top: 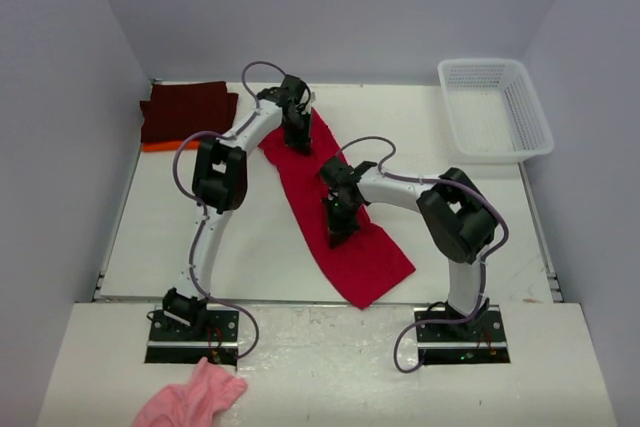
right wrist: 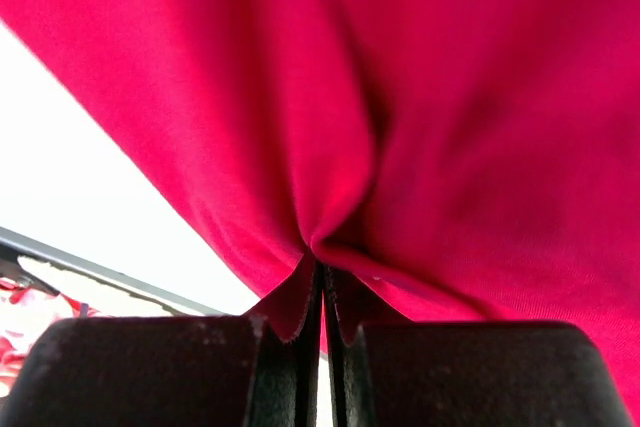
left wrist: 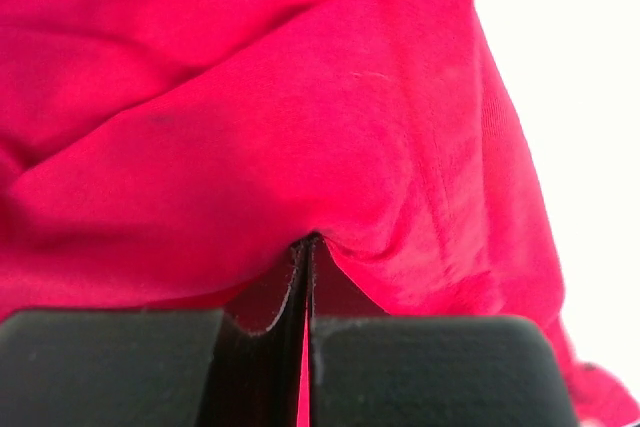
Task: Fold and stack the t-shirts
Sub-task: Rotate the tshirt 90 degrees
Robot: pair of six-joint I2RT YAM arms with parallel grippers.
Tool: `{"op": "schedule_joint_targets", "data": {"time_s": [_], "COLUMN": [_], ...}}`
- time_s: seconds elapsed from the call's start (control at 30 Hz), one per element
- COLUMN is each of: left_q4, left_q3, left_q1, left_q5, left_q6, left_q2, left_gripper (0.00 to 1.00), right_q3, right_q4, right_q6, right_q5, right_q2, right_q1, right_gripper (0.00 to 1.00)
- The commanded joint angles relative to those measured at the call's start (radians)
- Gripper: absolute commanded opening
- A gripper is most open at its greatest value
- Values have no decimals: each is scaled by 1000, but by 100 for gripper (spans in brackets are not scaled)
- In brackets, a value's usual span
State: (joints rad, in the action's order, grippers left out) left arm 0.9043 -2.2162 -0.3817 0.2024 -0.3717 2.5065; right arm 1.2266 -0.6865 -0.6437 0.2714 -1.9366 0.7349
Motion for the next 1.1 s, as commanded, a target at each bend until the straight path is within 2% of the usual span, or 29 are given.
{"op": "schedule_joint_targets", "data": {"time_s": [0.0,0.13,0.23,0.5,0.7,0.87,1.07], "left_q4": [-58,-79,-137,-235,-288,-329,-352], "left_q3": [-40,-140,-141,-171,-218,-228,-229], "left_q1": [-13,-3,24,113,165,214,237], "left_q5": [48,68,152,251,287,318,333], "left_q6": [59,80,71,67,48,28,37], "left_q2": [146,195,215,256,285,301,313], "left_gripper": [1,4,7,11,17,20,26], "right_q3": [19,108,209,473,568,607,505], "right_q4": [8,-7,-48,-157,-199,-223,-180], "right_q6": [-27,-27,-13,29,32,44,81], "right_q5": [-87,-80,-80,-97,-109,-127,-133], "right_q2": [-113,-183,-251,-369,-429,-447,-381], "right_q1": [72,110,123,123,98,63,52], "right_gripper": [0,0,0,0,0,0,0]}}
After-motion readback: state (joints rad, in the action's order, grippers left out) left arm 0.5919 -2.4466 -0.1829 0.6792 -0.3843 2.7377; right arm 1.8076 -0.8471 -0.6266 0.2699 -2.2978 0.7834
